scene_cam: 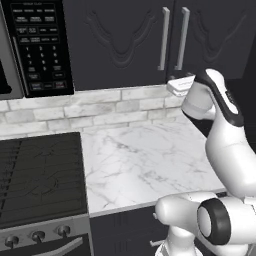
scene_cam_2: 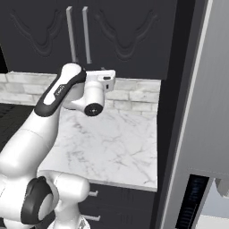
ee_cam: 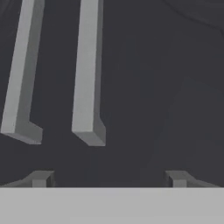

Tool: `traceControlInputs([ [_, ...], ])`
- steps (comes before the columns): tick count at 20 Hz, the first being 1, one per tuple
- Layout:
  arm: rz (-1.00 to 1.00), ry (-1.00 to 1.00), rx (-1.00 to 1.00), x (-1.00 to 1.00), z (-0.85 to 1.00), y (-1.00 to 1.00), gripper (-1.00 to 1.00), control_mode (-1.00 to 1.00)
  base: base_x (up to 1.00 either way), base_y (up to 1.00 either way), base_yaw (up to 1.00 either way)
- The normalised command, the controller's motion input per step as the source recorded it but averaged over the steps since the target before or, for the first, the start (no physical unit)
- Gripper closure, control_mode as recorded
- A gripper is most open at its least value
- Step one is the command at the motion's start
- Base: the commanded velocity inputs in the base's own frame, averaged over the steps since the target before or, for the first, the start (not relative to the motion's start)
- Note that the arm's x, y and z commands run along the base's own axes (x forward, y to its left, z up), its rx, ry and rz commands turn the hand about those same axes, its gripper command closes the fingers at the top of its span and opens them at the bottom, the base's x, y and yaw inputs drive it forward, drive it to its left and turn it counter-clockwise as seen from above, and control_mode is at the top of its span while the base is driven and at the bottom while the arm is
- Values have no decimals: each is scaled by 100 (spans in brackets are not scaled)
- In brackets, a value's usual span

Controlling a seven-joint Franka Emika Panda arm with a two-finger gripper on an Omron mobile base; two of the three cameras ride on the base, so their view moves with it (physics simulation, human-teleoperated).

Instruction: Close all open cabinet doors.

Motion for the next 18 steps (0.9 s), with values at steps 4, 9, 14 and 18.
traceControlInputs([
  [4,-5,4,0,31,0,0,-100,-100,0,0,0],
  [9,-4,4,0,33,0,0,-100,-100,0,0,0],
  [14,-2,3,0,33,0,0,-100,-100,0,0,0],
  [18,-1,5,0,16,0,0,-100,-100,0,0,0],
])
